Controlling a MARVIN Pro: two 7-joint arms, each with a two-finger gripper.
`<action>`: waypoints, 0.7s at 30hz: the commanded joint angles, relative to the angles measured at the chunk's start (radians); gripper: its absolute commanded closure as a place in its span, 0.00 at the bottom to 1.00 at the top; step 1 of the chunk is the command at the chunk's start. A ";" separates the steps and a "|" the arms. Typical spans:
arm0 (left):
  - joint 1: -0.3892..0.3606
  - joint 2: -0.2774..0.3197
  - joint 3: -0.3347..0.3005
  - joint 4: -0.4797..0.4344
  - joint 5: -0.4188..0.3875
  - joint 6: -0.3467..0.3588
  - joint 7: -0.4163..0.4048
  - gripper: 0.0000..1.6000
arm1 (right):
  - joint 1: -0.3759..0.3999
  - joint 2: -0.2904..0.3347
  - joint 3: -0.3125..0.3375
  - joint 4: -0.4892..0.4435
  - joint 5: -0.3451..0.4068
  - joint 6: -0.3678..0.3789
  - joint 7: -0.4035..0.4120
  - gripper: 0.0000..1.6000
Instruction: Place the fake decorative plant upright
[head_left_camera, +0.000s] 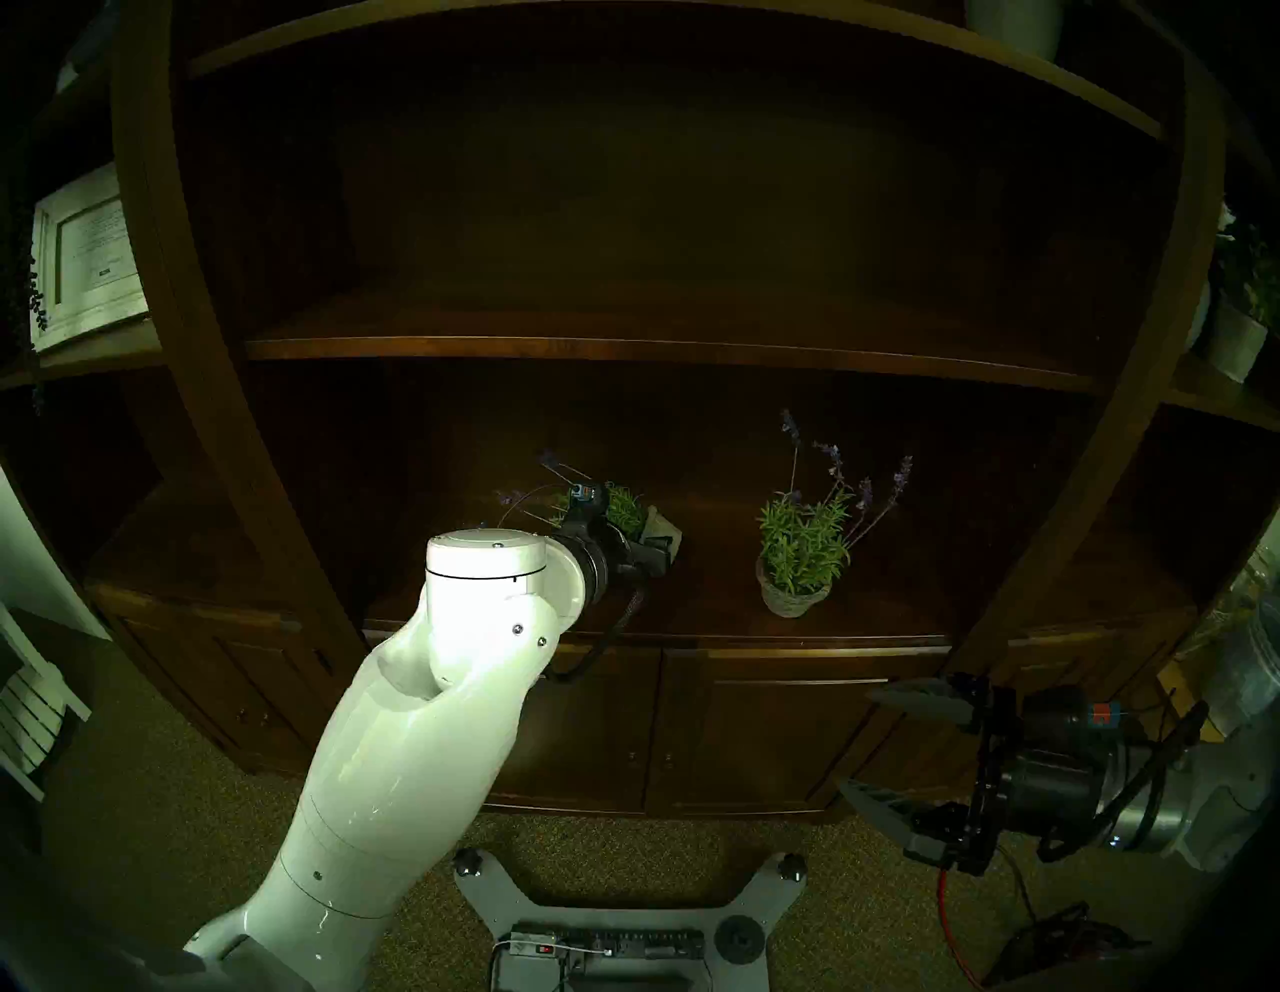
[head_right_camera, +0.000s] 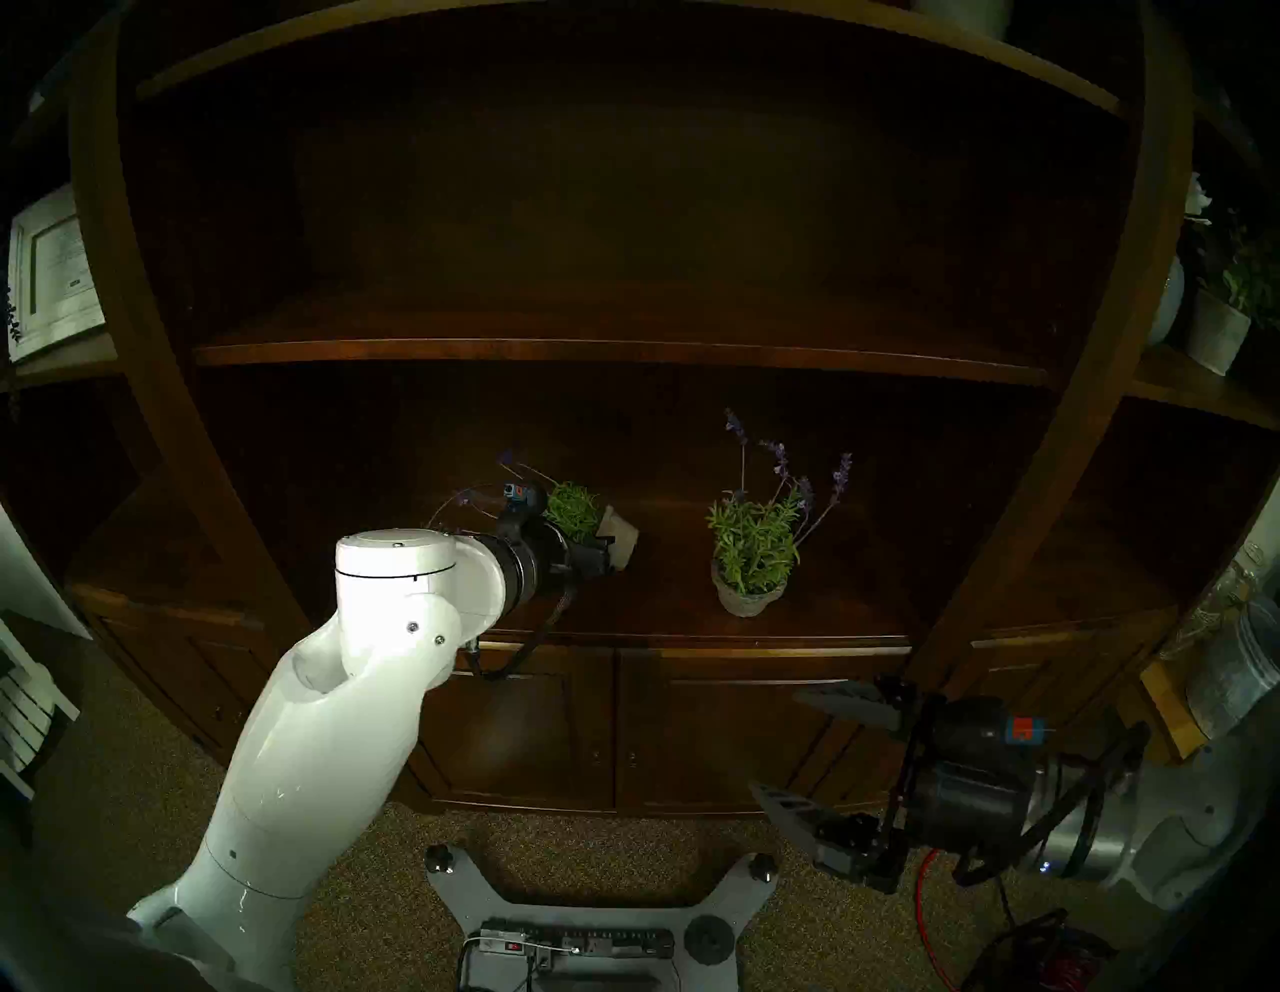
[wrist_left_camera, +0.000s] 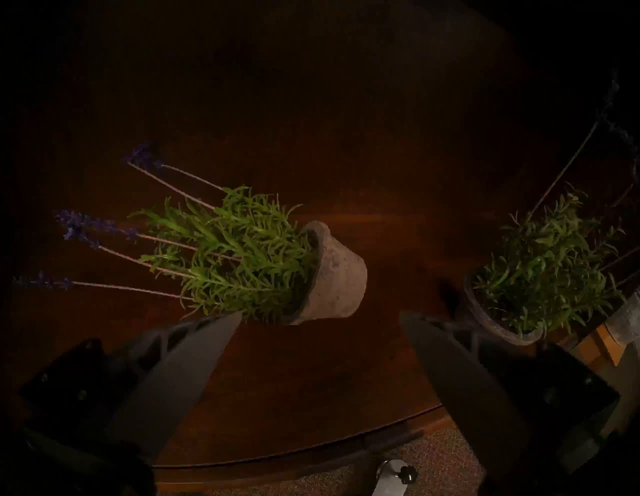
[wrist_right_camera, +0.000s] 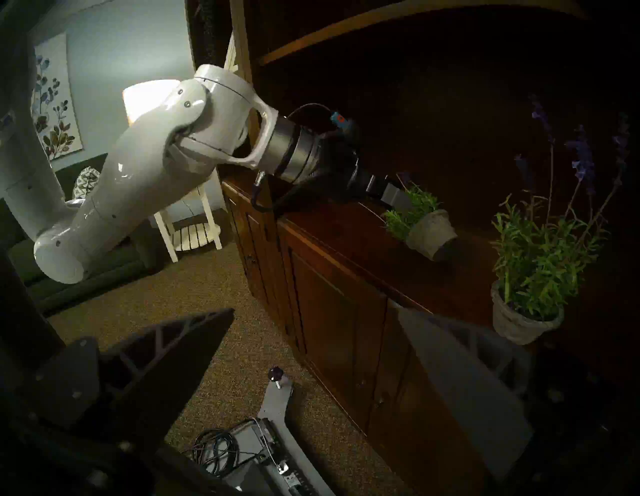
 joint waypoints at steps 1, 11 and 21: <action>-0.016 0.015 0.002 -0.050 -0.017 -0.004 -0.007 0.00 | 0.016 -0.002 0.000 -0.001 -0.004 -0.016 0.000 0.00; -0.015 0.040 0.007 -0.060 -0.039 -0.004 -0.003 0.00 | 0.022 0.001 -0.006 -0.001 -0.011 -0.016 -0.003 0.00; -0.020 0.058 0.010 -0.064 -0.060 -0.004 0.001 0.00 | 0.028 0.004 -0.012 -0.001 -0.017 -0.016 -0.006 0.00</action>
